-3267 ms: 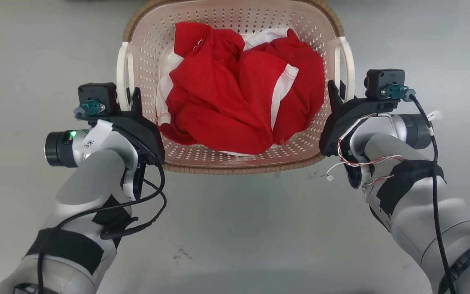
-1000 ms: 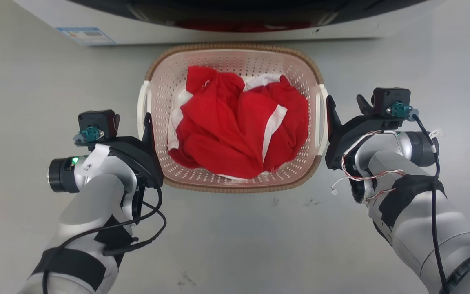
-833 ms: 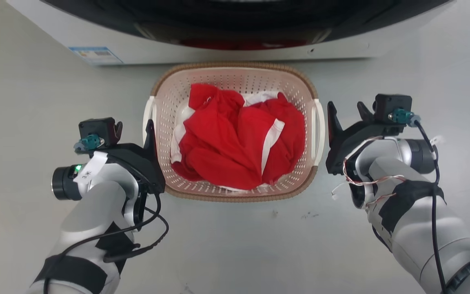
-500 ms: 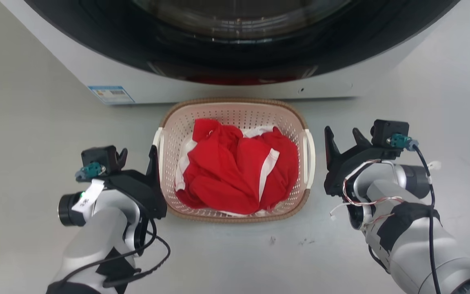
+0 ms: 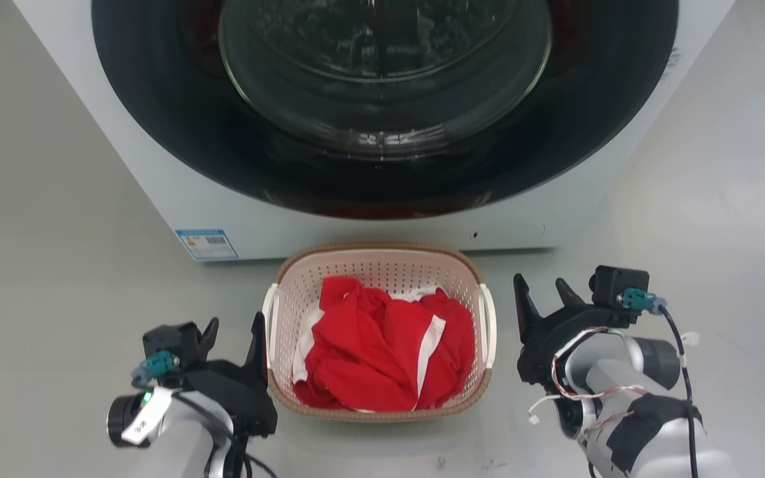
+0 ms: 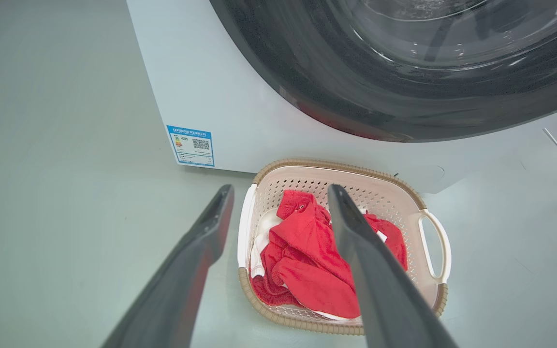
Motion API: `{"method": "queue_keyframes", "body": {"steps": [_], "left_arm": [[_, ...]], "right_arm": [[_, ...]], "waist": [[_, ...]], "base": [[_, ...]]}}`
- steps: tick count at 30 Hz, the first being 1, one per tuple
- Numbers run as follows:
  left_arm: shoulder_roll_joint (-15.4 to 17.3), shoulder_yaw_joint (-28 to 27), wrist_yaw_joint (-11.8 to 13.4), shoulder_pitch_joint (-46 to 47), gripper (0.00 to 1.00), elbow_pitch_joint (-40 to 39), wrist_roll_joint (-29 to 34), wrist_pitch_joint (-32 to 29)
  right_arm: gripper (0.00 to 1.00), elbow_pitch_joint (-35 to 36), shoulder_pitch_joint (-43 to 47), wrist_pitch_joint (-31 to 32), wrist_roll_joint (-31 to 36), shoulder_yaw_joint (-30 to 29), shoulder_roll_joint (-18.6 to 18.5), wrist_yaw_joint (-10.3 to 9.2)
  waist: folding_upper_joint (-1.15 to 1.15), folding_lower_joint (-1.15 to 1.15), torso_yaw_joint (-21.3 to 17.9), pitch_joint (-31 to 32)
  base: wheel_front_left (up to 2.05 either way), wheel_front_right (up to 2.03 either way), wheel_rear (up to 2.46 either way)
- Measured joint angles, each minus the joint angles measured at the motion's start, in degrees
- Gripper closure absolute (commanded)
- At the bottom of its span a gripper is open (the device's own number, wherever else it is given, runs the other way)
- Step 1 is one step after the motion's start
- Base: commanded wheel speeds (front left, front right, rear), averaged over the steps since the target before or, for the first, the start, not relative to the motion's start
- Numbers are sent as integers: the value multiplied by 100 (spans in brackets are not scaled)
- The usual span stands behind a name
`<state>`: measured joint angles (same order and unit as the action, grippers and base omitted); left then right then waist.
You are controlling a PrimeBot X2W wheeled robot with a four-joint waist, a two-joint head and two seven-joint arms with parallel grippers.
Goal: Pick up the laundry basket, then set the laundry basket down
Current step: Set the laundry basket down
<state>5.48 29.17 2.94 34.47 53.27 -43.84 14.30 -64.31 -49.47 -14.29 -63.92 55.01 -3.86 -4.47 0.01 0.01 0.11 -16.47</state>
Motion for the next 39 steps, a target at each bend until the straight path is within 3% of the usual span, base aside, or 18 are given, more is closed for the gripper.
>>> {"method": "queue_keyframes", "body": {"steps": [8, 21, 39], "left_arm": [[35, -182, 119, -781, 0, -699, 360, 0], [148, -575, 335, -2442, 0, -2394, 1104, 0], [154, -1261, 419, -3833, 0, -4097, 1741, 1]], "right_arm": [[0, 466, 668, 0, 293, -333, -94, -34], [0, 2005, 2235, 0, 1123, -977, -383, -167], [0, 4283, 3981, 0, 2535, -2158, -690, -267]], "waist": [[0, 0, -25, 598], [1, 0, -7, 1562], [0, -1, -53, 1799]], "base": [[0, 0, 0], [0, 0, 0], [0, 0, 0]]}}
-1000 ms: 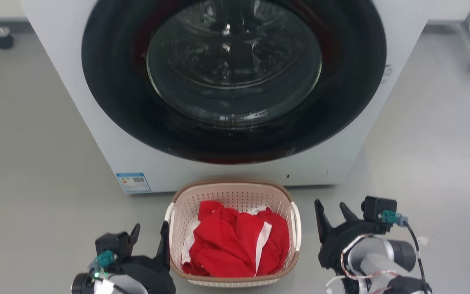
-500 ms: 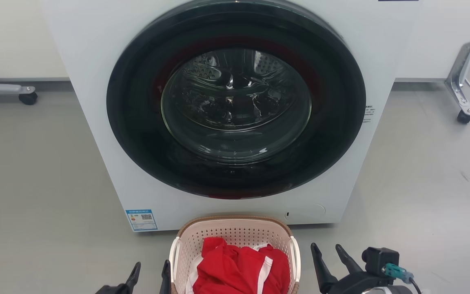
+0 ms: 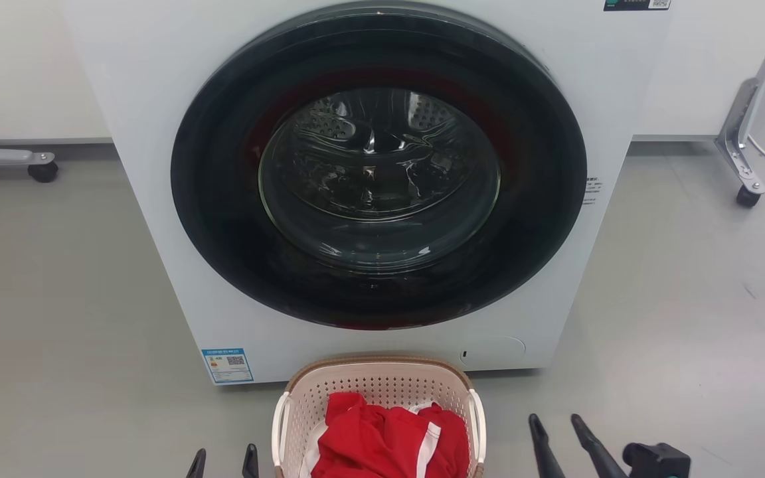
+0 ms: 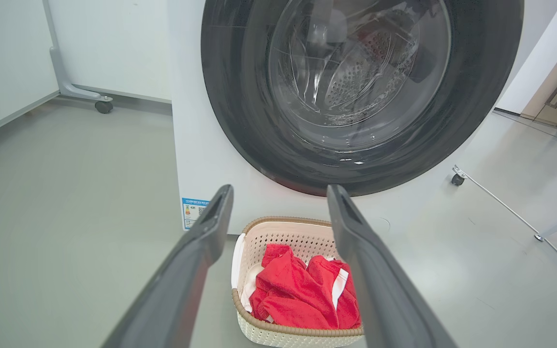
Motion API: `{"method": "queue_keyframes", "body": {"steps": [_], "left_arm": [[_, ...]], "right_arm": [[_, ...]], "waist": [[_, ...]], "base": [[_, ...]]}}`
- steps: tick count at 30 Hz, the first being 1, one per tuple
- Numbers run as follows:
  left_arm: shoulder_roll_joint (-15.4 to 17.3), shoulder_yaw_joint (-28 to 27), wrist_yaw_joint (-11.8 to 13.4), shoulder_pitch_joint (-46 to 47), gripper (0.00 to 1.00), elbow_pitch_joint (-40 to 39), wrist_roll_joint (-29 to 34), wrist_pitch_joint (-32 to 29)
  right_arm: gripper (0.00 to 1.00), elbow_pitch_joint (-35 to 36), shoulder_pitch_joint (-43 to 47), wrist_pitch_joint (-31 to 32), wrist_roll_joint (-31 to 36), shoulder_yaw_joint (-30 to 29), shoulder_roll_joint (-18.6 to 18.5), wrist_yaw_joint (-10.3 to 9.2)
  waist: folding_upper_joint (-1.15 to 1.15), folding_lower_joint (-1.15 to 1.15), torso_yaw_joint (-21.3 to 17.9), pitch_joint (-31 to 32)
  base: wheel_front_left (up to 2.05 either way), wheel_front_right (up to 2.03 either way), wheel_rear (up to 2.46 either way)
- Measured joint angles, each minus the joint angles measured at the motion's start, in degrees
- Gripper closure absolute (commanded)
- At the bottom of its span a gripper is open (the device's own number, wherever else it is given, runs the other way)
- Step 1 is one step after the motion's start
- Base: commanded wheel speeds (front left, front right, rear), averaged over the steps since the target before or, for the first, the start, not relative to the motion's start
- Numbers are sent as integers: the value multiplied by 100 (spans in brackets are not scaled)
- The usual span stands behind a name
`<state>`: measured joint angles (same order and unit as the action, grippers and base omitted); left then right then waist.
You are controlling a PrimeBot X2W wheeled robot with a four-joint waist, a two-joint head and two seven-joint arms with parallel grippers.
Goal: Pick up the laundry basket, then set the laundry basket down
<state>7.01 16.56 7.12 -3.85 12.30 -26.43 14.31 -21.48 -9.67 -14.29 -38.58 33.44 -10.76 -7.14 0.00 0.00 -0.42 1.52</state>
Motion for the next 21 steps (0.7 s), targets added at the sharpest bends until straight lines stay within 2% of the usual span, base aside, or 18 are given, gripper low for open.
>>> {"method": "queue_keyframes", "body": {"steps": [9, 21], "left_arm": [[-113, -363, 0, -300, 0, -422, 282, 0], [-208, -547, 1, -541, 0, -699, 563, 0]], "right_arm": [[0, 628, 665, 0, 732, -847, 144, -1], [0, 1214, 1174, 0, 1407, -1336, 430, -1]], "waist": [[-1, 0, -34, 17], [-1, 0, -35, 37]], "base": [[0, 0, 0], [0, 0, 0]]}}
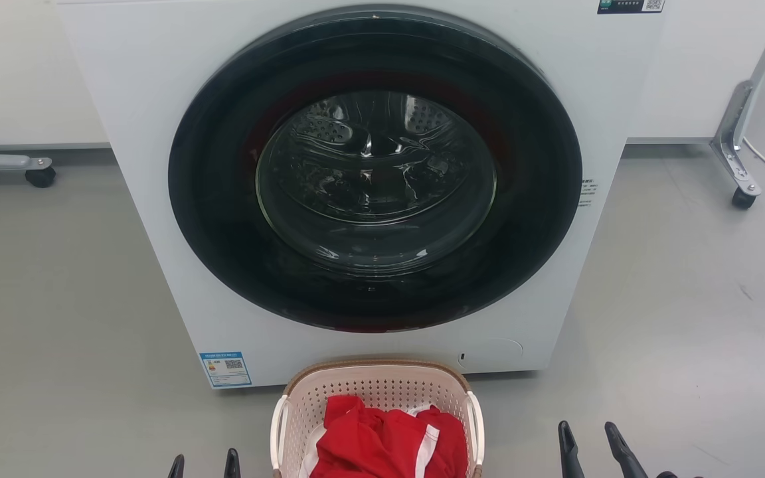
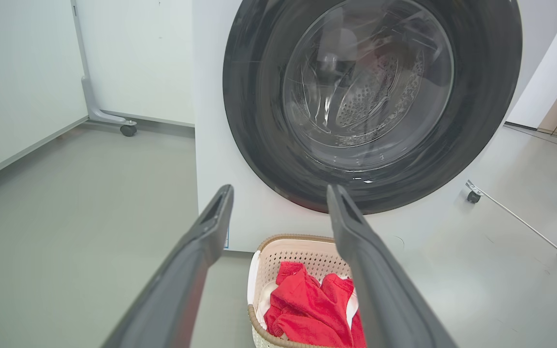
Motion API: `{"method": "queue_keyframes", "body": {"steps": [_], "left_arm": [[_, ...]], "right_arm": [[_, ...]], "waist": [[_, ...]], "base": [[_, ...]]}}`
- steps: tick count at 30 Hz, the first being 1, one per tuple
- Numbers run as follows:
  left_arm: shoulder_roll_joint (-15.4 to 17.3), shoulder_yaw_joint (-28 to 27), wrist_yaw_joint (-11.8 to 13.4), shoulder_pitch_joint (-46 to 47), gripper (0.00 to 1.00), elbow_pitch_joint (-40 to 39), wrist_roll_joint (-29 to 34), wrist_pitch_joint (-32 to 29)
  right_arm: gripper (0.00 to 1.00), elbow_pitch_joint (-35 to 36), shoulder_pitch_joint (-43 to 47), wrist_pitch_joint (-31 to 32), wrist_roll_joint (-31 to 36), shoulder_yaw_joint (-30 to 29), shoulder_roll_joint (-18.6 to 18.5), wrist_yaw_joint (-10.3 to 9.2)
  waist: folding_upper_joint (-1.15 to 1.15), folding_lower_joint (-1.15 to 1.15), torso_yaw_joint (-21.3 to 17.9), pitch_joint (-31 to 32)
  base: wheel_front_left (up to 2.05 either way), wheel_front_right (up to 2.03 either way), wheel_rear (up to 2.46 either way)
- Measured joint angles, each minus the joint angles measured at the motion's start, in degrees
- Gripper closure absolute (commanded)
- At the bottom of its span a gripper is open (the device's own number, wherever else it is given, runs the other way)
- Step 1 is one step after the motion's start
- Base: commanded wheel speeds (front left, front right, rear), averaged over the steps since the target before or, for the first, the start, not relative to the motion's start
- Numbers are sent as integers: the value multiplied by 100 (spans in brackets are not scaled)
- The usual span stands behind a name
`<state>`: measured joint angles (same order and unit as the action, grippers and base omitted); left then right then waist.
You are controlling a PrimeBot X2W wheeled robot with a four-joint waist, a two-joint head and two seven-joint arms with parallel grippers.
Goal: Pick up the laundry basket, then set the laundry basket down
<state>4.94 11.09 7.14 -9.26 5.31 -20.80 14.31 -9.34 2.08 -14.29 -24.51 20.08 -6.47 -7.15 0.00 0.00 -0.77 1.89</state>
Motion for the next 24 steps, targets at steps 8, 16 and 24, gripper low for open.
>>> {"method": "queue_keyframes", "body": {"steps": [8, 16, 24], "left_arm": [[-15, -31, 0, -22, 0, -90, 165, 0], [-56, -52, 0, -23, 0, -191, 294, 0], [-70, -52, 0, -22, 0, -220, 335, 0]], "right_arm": [[0, 220, 132, -1, 298, -155, 88, -1], [0, 361, 201, -1, 427, -263, 145, -1], [0, 457, 215, -1, 549, -323, 185, -1]], "waist": [[0, 0, 6, 3], [0, 0, 9, -2], [0, 0, 24, -5]], "base": [[0, 0, 0], [0, 0, 0], [0, 0, 0]]}}
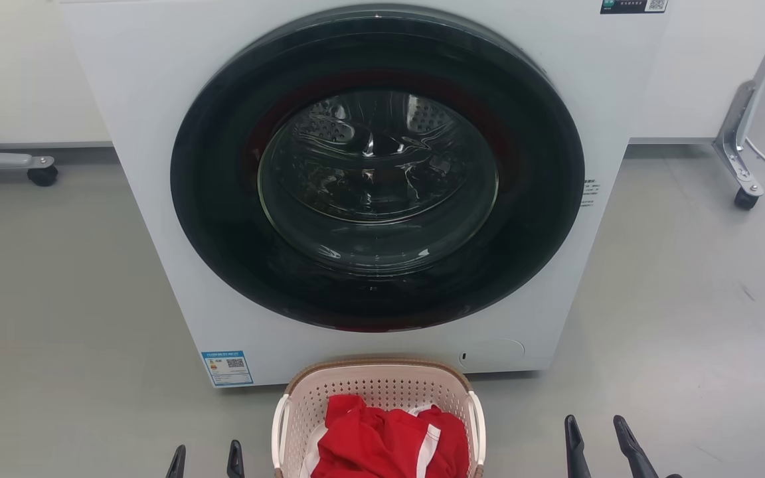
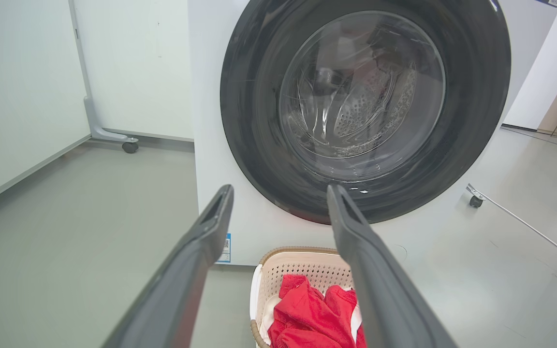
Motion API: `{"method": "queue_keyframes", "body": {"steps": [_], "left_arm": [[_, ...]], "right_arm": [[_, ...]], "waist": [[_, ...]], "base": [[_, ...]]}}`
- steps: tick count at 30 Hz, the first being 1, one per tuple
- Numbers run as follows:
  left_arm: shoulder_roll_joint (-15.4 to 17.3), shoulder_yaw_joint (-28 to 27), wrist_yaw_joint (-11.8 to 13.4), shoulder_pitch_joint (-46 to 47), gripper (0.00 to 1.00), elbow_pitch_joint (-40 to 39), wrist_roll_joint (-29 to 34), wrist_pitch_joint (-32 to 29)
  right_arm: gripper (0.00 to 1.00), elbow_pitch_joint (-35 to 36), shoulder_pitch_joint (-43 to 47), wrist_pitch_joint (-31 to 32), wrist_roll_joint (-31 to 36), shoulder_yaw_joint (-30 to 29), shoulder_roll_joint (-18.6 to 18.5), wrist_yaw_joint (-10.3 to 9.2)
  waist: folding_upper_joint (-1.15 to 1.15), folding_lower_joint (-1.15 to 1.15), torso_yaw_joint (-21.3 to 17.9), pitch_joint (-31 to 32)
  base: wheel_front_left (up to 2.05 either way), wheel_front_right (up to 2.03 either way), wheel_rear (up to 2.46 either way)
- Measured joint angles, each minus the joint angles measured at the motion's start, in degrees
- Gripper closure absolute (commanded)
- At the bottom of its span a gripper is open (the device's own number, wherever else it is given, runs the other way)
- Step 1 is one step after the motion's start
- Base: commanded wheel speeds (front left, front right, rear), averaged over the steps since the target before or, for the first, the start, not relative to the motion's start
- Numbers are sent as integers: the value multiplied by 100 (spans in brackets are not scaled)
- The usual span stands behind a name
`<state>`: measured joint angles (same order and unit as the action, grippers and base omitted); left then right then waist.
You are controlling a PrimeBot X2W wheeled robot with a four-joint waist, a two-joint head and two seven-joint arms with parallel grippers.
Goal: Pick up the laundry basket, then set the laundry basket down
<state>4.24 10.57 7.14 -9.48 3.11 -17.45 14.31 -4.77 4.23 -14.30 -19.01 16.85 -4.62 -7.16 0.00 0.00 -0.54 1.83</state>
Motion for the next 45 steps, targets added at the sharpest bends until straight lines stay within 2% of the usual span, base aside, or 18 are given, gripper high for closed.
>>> {"method": "queue_keyframes", "body": {"steps": [10, 11, 22, 45], "left_arm": [[-21, 5, -2, 0, 0, -36, 2, 0], [-21, 9, -8, 0, 100, -38, 5, 0], [-45, -21, -60, -96, 100, 350, -144, -69], [-67, -419, -370, 156, 100, 582, -1958, -600]], "right_arm": [[0, 59, 12, 0, 91, -58, 30, 0], [100, 60, 15, 0, 93, -62, 34, 0], [100, -323, 155, 68, -71, -120, 48, 38], [100, -522, -30, 601, -1873, -700, 90, 371]], "waist": [[0, 0, 6, -3], [0, 0, 6, -2], [0, 0, 8, -14], [0, 0, 19, -60]], "base": [[0, 0, 0], [0, 0, 0], [0, 0, 0], [0, 0, 0]]}}
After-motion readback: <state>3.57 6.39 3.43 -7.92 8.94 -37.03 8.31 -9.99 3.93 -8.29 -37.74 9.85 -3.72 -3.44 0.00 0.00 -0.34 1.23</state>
